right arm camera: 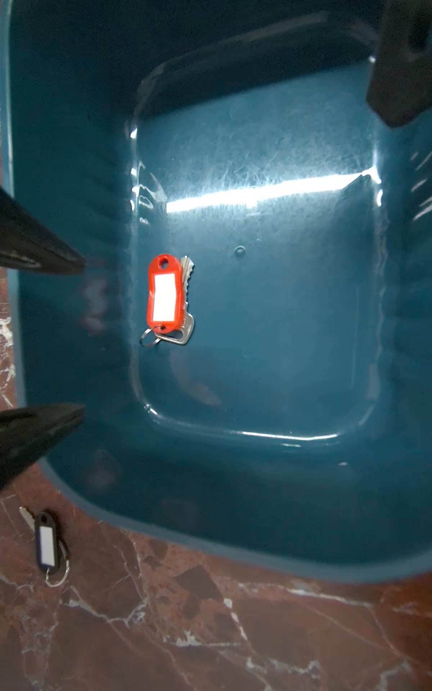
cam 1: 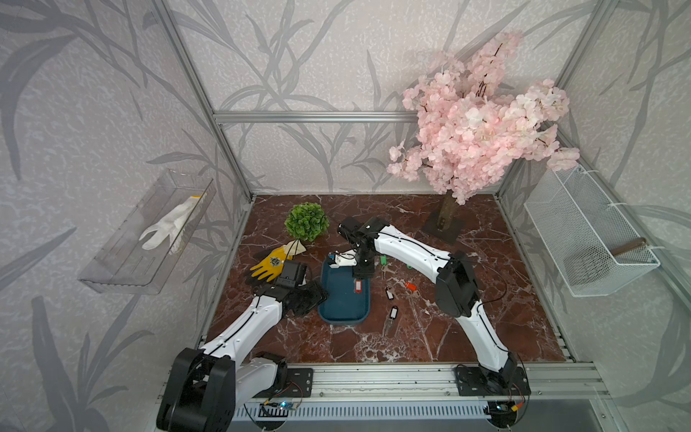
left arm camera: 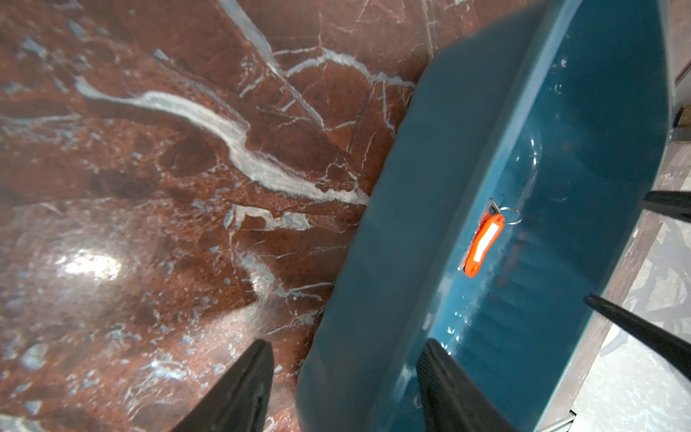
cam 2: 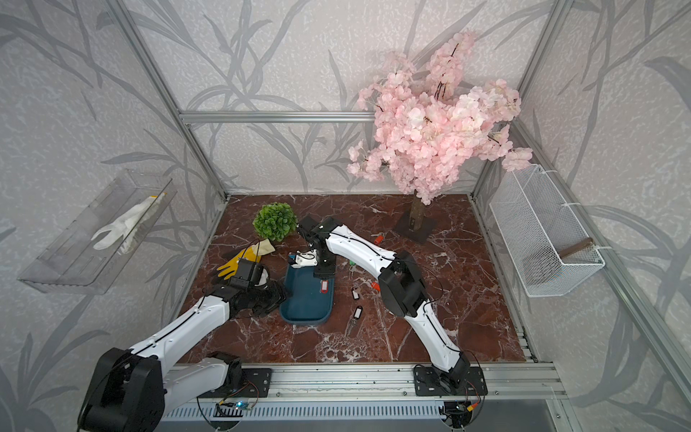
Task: Take the keys out of the storage box
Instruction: Pick up the key from the storage box.
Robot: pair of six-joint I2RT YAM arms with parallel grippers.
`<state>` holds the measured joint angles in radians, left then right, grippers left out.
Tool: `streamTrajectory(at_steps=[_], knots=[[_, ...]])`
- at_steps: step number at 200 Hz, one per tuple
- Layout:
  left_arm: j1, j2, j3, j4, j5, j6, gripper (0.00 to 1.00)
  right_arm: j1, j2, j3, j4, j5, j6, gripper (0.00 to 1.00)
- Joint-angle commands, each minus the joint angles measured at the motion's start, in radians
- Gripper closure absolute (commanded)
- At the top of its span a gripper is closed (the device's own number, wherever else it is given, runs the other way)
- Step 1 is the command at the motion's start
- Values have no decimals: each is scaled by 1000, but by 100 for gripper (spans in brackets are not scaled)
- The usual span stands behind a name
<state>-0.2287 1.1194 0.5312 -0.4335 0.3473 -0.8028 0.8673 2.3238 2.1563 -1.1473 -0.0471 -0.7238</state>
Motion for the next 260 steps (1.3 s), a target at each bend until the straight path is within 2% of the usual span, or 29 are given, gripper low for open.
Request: streamTrajectory(at_steps=[1, 26, 109, 243, 260], knots=[[5, 0, -17, 4, -14, -4, 35, 13, 43, 55, -86, 46, -19, 44], [5, 6, -30, 3, -30, -7, 34, 21, 74, 83, -102, 86, -23, 49], [6, 20, -40, 7, -44, -9, 34, 35, 153, 142, -117, 122, -39, 53], [8, 24, -30, -9, -55, -3, 33, 35, 218, 168, -120, 83, -47, 67], [8, 23, -27, -10, -56, -3, 33, 65, 225, 175, -118, 75, -46, 68]])
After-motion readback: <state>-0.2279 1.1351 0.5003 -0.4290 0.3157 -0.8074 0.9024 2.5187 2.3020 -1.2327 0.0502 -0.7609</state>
